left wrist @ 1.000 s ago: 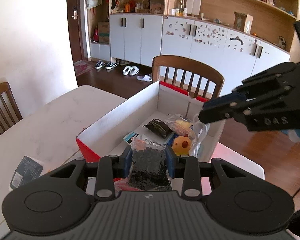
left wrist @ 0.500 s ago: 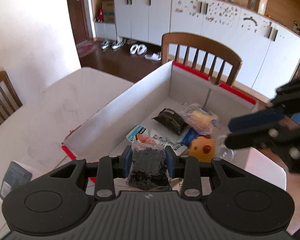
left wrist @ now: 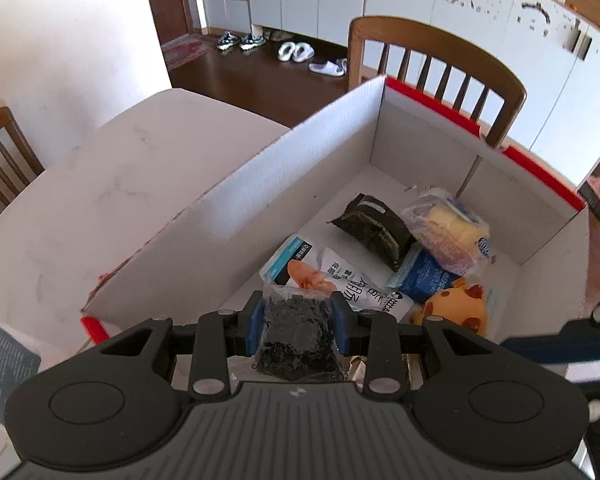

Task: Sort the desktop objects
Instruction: 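Open both tools to drop the snack bag and cable into the box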

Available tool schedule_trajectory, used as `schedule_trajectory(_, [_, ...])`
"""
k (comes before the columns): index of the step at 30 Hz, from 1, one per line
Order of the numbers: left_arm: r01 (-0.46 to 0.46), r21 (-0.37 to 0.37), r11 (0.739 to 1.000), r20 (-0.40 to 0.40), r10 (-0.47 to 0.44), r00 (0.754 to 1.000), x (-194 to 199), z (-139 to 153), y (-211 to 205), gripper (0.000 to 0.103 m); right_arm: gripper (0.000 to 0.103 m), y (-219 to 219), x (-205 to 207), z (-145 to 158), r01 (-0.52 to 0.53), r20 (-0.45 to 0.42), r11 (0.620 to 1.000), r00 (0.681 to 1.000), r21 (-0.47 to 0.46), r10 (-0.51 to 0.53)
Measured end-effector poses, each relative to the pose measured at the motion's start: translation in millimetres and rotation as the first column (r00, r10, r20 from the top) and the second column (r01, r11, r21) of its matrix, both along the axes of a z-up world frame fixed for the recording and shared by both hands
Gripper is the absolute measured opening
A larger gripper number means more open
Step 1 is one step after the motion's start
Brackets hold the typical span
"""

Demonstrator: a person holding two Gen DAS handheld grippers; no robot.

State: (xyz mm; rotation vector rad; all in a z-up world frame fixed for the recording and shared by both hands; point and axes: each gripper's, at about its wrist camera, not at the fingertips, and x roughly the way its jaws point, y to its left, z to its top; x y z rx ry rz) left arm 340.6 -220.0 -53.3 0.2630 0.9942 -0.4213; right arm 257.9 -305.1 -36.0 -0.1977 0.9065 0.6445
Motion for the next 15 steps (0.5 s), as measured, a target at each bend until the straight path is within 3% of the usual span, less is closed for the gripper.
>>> schedule_trajectory(15, [0.021, 0.058, 0.998, -0.075, -0.017, 0.997, 18.4, -23.0, -11.3, 0.034, 0.013, 3.9, 12.0, -19.0, -0.006, -0.061, 1.000, 0.998, -0.004, 0.005])
